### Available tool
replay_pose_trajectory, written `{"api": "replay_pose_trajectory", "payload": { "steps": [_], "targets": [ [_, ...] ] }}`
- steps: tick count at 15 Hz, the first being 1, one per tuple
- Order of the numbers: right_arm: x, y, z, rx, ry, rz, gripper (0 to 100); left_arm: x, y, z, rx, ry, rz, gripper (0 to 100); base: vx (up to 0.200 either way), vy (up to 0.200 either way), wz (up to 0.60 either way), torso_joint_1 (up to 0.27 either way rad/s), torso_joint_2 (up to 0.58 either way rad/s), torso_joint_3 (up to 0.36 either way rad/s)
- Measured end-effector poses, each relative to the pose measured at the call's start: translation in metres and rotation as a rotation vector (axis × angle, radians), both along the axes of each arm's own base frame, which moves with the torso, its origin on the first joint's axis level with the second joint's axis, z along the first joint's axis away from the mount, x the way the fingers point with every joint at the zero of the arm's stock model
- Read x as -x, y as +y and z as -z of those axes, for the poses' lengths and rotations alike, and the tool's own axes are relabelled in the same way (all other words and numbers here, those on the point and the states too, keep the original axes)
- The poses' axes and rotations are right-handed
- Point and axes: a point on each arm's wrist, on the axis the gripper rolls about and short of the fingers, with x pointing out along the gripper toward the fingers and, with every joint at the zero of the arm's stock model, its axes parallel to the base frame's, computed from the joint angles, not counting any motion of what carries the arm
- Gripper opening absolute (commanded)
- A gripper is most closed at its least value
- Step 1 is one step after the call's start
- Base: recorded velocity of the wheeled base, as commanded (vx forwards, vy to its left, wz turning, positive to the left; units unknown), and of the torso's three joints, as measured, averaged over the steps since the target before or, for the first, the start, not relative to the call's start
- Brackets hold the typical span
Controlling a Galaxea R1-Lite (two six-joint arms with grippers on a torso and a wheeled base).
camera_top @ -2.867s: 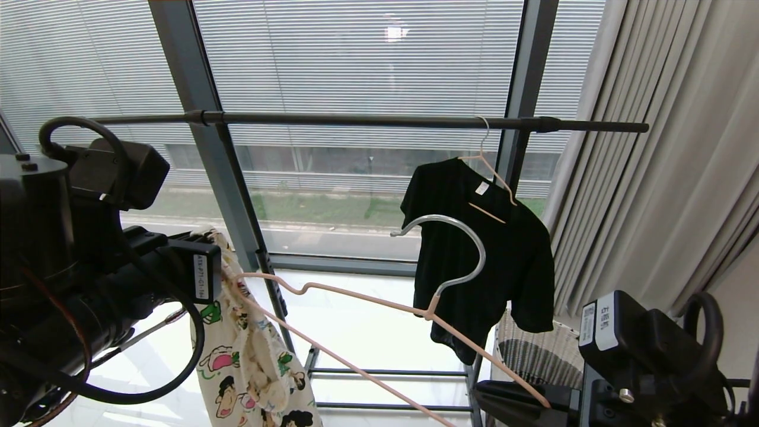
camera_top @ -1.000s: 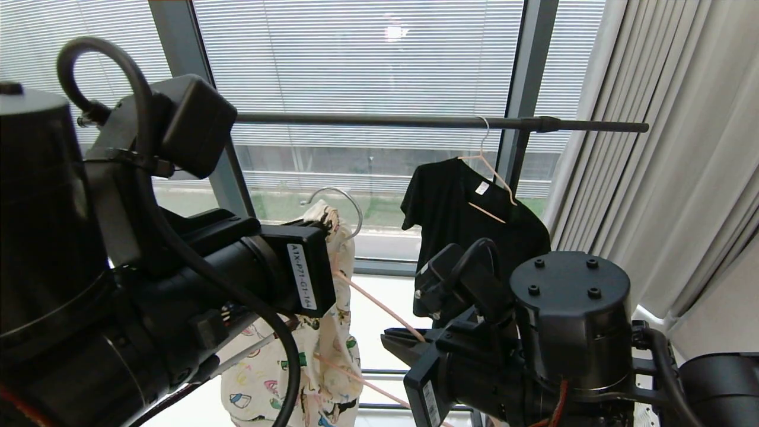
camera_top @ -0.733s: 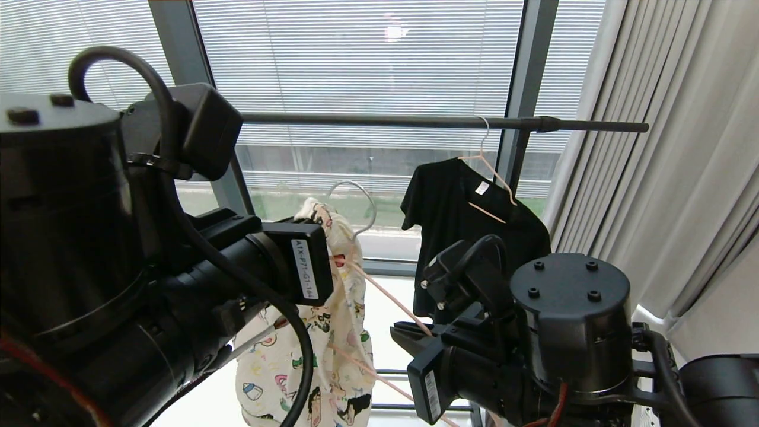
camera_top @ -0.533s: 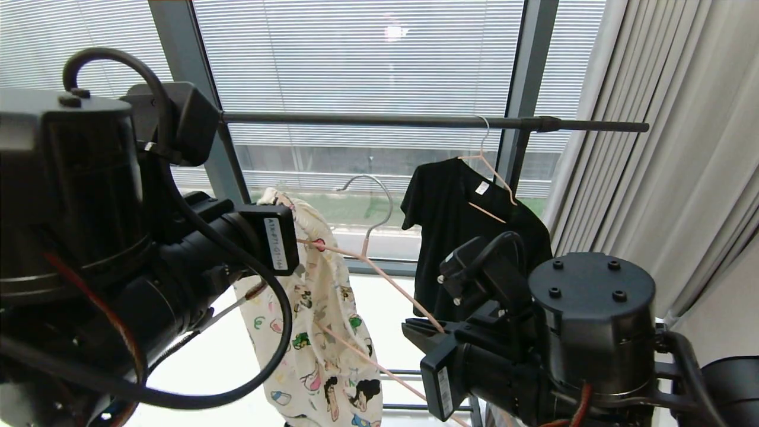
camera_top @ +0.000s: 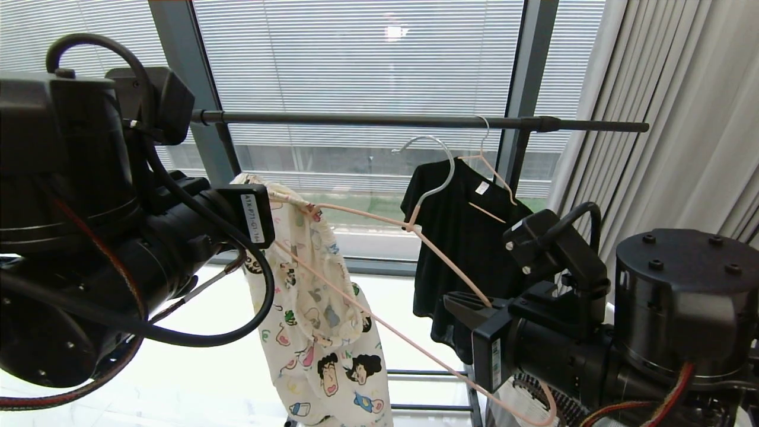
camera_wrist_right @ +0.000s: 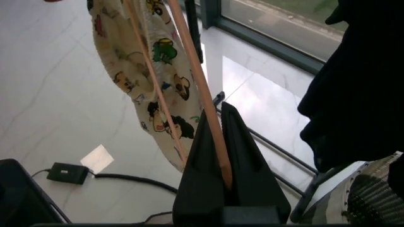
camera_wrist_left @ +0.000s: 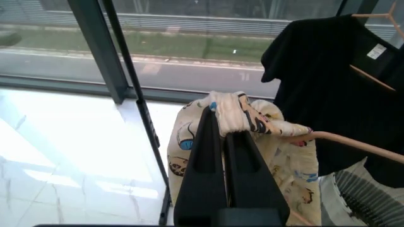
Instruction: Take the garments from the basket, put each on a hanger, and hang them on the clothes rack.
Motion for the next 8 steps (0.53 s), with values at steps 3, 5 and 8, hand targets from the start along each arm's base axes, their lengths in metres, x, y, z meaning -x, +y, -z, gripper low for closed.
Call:
{"api": "replay_pose_trajectory", "payload": {
  "steps": [3,5,8],
  "targets": [
    [-0.001,-0.001,-0.003,-0.009,-0.007,0.005,0,0.006,-0.007,-0.002,0.008,-0.005,0.036,0,0.0,0.0,0.0,0.0,0.0,0.0],
    [-0.002,0.005,-0.005,-0.015,-0.011,0.0,0,0.019,-0.022,-0.002,0.03,-0.005,0.12,0,0.0,0.0,0.0,0.0,0.0,0.0],
    [-0.002,0.018,-0.008,-0.024,-0.016,-0.022,0,0.036,-0.05,-0.008,0.12,-0.001,0.237,0,0.0,0.0,0.0,0.0,0.0,0.0]
  ]
}}
